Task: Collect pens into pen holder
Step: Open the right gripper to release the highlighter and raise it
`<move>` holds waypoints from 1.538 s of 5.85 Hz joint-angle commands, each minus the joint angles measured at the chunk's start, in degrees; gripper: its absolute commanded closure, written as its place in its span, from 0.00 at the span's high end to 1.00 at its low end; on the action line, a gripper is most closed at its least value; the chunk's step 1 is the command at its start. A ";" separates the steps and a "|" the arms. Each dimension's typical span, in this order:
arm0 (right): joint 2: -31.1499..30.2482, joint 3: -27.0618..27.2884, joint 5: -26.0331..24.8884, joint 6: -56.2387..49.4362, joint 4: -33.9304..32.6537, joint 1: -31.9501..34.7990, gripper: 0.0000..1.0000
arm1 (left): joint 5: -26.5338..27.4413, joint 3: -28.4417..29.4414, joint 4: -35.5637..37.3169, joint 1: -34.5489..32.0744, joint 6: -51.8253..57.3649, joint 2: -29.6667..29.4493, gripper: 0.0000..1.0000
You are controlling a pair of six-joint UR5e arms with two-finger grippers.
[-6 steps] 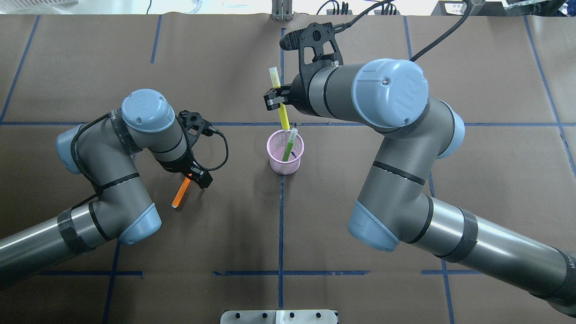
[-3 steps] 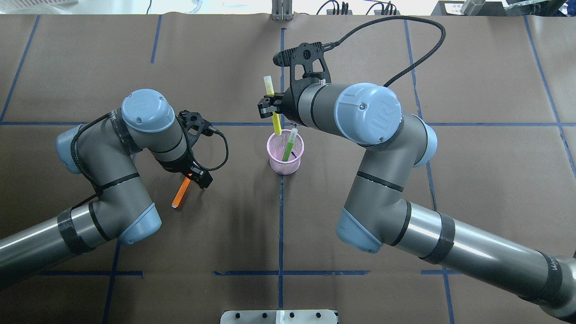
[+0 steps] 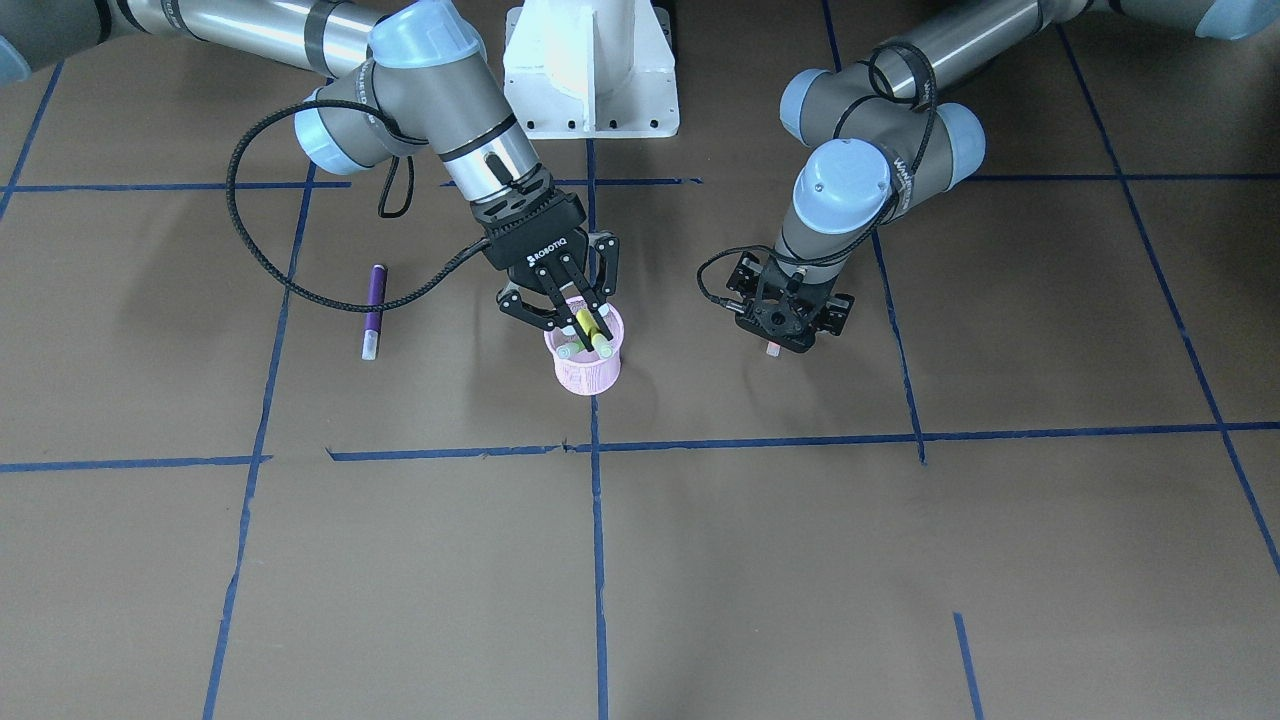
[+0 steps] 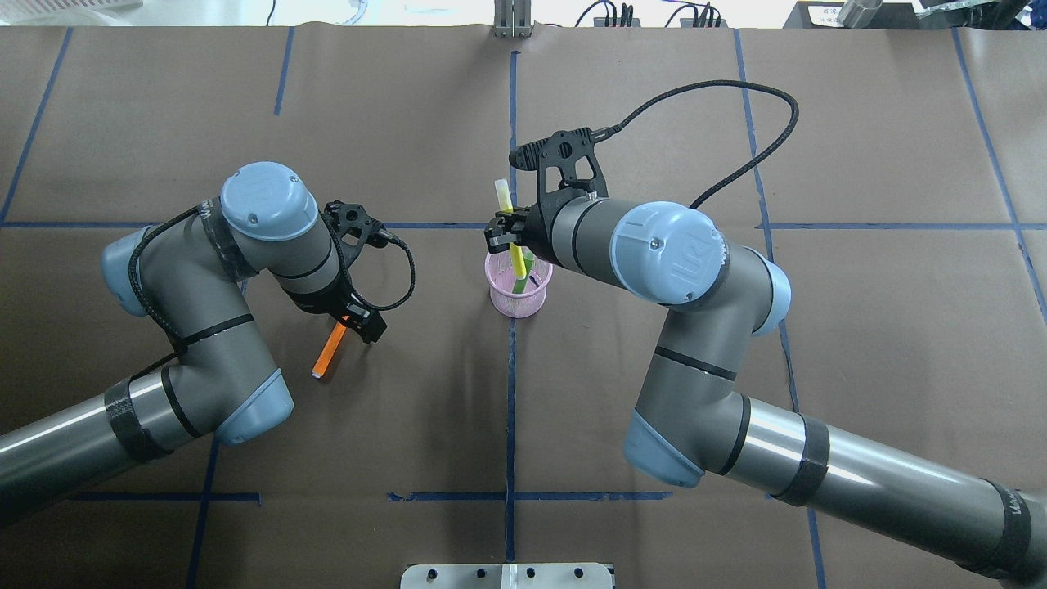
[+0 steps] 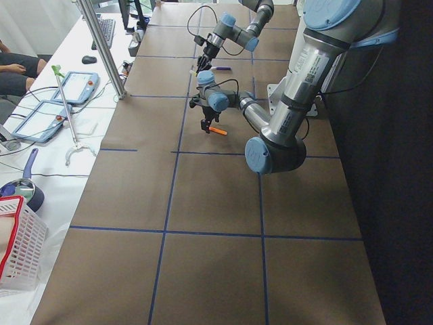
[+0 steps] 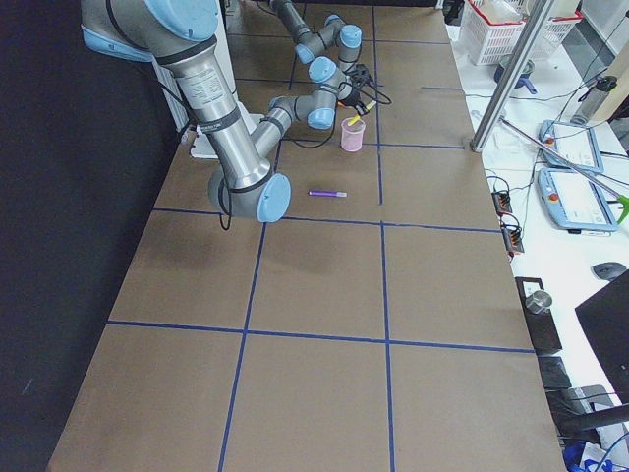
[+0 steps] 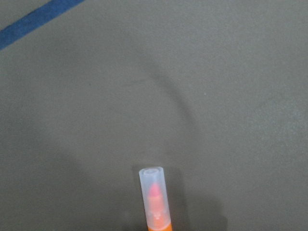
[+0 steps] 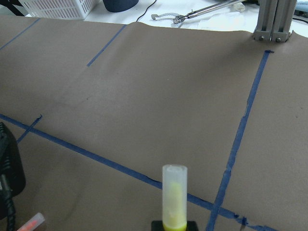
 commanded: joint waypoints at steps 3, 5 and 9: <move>-0.33 -0.03 -0.74 0.73 0.03 -0.61 0.76 | 0.00 0.36 0.00 0.00 0.06 0.00 1.00; -0.24 -0.03 -3.20 3.71 0.03 -0.70 1.00 | 0.00 0.36 0.00 0.00 -0.03 0.00 1.00; 0.11 6.78 8.32 3.81 -19.31 3.93 1.00 | 0.00 0.54 0.00 0.00 0.06 0.00 1.00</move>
